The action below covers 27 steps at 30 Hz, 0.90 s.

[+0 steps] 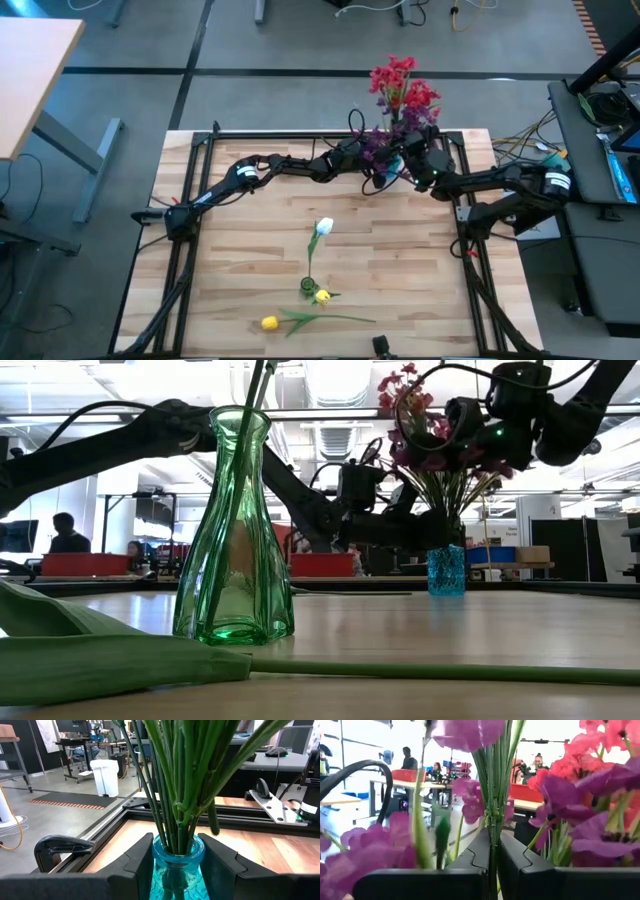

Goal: Sort flowers into vase by color
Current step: Put the red flowers into the blue vase

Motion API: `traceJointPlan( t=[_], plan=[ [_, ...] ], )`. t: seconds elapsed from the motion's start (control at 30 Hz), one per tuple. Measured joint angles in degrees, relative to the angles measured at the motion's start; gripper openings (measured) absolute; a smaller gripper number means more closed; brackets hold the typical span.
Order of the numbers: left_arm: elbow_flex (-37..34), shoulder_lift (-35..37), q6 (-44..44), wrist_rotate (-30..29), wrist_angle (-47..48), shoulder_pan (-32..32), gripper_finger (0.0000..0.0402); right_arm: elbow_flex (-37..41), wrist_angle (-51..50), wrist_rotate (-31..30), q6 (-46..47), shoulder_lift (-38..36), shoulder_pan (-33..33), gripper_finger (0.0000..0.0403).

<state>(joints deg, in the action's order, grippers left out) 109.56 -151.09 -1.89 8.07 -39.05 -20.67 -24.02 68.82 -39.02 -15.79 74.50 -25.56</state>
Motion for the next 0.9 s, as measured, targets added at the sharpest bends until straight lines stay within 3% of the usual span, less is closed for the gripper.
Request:
traceJointPlan(
  t=[0.5,0.73,0.9],
  plan=[
    [0.0,0.0,-0.2,0.1,0.0,0.0,0.0117,2.1,2.0,-2.0,0.1,-4.2,1.6,0.0012],
    [0.0,0.0,-0.2,0.1,0.0,0.0,0.0117,9.8,17.6,0.1,1.2,-5.0,1.6,0.0012],
    [0.0,0.0,-0.4,0.1,0.0,0.0,0.0117,11.7,20.8,2.1,-0.3,-5.0,1.6,0.0012]
  ],
)
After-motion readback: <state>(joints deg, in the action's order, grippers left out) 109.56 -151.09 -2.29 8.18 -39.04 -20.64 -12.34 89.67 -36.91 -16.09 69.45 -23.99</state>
